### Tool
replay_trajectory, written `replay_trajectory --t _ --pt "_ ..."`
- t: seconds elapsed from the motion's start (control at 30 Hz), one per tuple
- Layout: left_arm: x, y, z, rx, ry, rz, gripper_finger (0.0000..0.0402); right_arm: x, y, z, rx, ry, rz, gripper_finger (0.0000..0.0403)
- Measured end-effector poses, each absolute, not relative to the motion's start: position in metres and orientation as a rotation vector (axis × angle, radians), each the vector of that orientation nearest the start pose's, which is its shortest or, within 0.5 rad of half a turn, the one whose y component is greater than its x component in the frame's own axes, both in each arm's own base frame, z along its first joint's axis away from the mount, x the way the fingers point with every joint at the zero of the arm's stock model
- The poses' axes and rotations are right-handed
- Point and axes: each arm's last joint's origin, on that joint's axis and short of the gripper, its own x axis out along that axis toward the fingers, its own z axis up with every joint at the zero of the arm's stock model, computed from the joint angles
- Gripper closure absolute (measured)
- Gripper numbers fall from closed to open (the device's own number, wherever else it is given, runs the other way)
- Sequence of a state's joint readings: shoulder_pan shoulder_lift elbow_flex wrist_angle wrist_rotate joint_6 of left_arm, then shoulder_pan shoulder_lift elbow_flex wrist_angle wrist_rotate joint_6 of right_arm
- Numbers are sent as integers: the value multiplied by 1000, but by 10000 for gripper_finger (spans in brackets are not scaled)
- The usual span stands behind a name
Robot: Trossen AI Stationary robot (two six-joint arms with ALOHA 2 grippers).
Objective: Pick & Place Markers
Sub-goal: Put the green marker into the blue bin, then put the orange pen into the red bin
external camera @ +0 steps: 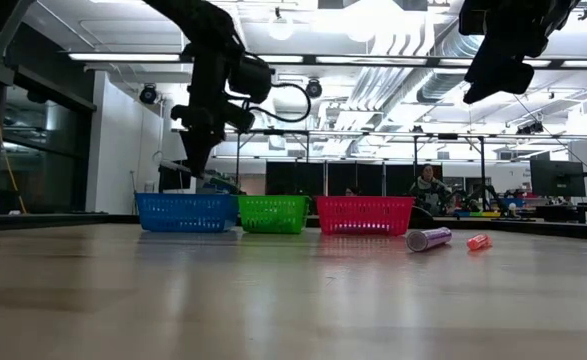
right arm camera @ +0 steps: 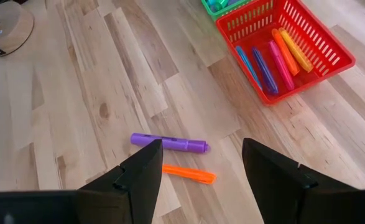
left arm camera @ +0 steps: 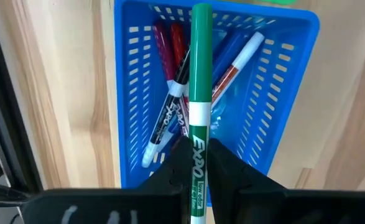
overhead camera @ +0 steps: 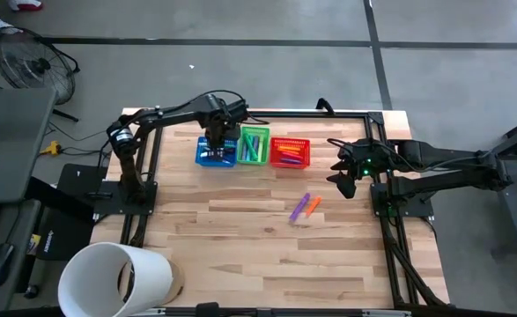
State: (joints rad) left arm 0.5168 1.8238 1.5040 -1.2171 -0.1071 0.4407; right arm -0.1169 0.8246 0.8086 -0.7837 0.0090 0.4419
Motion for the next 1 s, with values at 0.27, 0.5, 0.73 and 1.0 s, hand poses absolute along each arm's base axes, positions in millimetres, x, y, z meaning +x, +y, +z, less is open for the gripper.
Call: replay_trajectory --t 0.27,0.5,0.73,1.0 --pt "296 171 239 14 1600 136 384 153 -18 284 462 760 -294 194" --pt "295 171 239 7 1604 133 384 153 -18 284 463 760 -294 194" --pt "294 172 239 27 1628 185 311 153 -18 284 466 762 -287 194" --pt "293 172 239 21 1639 187 289 153 -18 284 462 764 -278 194"
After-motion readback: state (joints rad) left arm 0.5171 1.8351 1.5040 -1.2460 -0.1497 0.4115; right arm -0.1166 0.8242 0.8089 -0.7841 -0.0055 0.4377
